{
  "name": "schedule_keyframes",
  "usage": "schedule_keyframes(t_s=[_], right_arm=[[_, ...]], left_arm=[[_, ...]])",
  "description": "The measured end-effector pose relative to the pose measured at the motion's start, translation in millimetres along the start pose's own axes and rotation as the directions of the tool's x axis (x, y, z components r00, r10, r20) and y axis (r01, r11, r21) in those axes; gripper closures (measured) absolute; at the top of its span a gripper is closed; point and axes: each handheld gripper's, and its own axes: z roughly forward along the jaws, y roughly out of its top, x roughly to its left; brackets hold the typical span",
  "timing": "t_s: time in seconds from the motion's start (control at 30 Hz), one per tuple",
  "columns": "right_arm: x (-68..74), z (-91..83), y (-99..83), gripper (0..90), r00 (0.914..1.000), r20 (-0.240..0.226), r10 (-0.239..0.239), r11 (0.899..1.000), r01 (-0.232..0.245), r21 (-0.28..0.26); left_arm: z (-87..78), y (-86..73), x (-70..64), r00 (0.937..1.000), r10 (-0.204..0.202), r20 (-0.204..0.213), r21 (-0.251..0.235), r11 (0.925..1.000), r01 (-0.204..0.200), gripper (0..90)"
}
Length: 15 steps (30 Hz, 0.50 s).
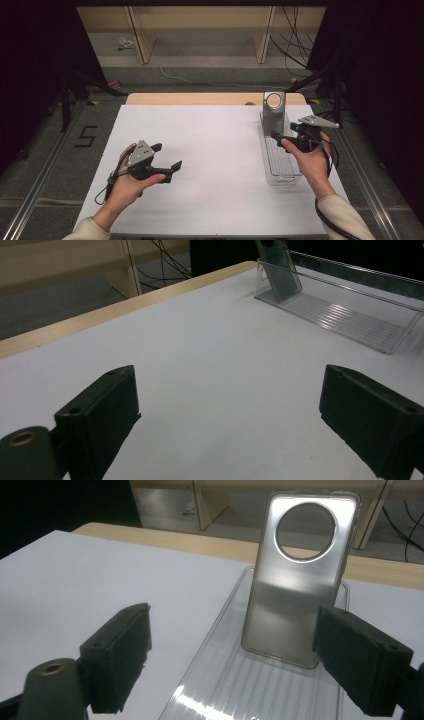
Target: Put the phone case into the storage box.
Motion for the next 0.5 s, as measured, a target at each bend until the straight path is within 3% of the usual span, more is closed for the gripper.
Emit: schedule_keyframes(t_s=[0.5], right_arm=[[1.7, -13.8, -9.8, 16.8, 0.9989, -0.044, -0.016, 0.999, 0.015, -0.031]], left_arm=[[0.9, -1.4, -2.5, 0.9999, 0.004, 0.01, 0.002, 1.0, -0.004, 8.6]])
